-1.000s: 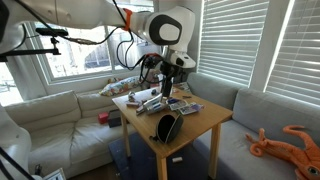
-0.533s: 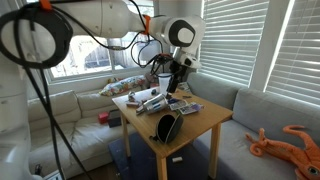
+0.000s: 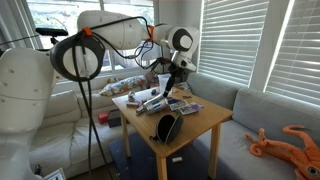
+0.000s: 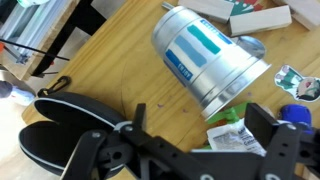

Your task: Put the silver cup next to the plastic cup

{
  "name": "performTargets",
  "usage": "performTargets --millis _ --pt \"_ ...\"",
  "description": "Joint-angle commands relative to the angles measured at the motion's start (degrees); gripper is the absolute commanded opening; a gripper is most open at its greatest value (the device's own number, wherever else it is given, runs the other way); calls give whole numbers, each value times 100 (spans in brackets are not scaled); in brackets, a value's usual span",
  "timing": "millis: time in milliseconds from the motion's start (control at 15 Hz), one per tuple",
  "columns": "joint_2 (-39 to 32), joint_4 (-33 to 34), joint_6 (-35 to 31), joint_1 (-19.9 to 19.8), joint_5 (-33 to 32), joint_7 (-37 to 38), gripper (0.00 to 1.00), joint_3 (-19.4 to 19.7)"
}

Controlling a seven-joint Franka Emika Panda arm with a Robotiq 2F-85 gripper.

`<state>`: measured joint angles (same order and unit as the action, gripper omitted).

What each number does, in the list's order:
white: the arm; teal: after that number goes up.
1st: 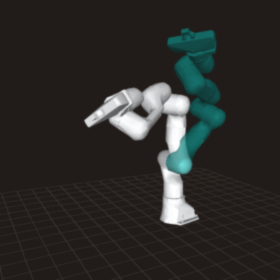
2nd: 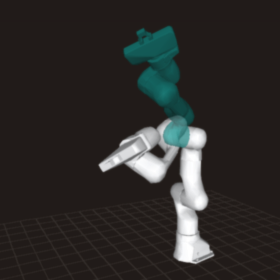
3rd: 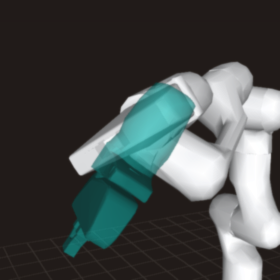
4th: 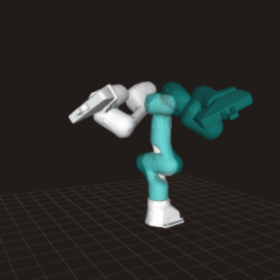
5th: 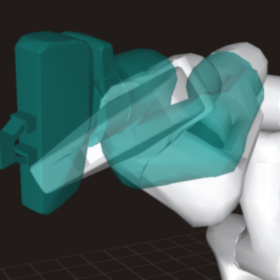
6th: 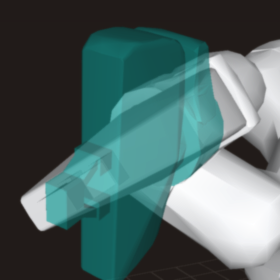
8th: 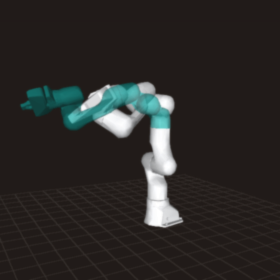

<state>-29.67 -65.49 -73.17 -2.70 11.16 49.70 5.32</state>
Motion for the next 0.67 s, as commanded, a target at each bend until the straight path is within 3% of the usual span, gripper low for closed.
performTargets --millis 0,133,600 --pt "-498 801 418 -40 201 460 100 2" --pt "-692 1062 431 -50 268 612 100 -30" --pt "-1263 1793 1487 76 91 797 100 -96"
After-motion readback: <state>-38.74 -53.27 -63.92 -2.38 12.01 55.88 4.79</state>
